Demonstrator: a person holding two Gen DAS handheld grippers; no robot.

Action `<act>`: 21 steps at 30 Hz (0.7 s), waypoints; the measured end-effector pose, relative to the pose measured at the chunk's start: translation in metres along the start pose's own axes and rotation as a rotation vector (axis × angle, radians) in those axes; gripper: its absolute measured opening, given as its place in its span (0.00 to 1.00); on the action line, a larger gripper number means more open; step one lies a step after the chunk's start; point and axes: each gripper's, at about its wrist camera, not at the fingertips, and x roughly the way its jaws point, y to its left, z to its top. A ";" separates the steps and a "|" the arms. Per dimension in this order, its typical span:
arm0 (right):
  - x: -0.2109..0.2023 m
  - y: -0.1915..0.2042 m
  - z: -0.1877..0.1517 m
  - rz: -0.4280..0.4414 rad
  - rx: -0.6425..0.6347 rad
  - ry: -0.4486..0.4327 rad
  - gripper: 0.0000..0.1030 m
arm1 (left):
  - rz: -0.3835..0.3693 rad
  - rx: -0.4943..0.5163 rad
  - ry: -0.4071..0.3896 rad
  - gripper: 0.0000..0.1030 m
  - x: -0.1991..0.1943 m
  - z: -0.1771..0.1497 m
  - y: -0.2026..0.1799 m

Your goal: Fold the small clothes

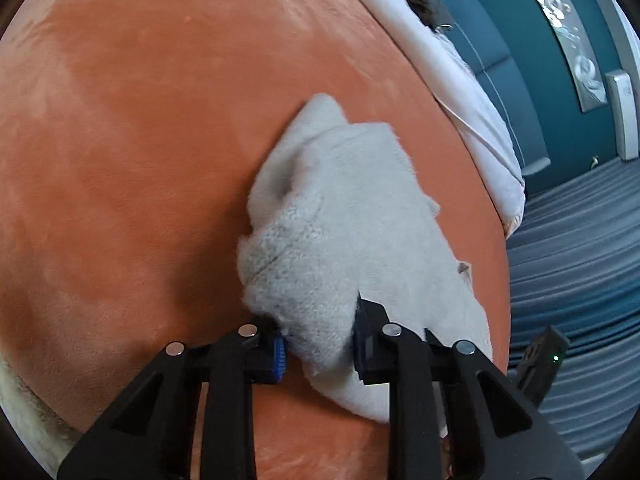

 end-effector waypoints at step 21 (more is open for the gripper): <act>-0.196 -0.236 -0.109 0.026 0.470 -0.267 0.35 | -0.067 0.839 0.359 0.27 0.112 -0.211 -0.287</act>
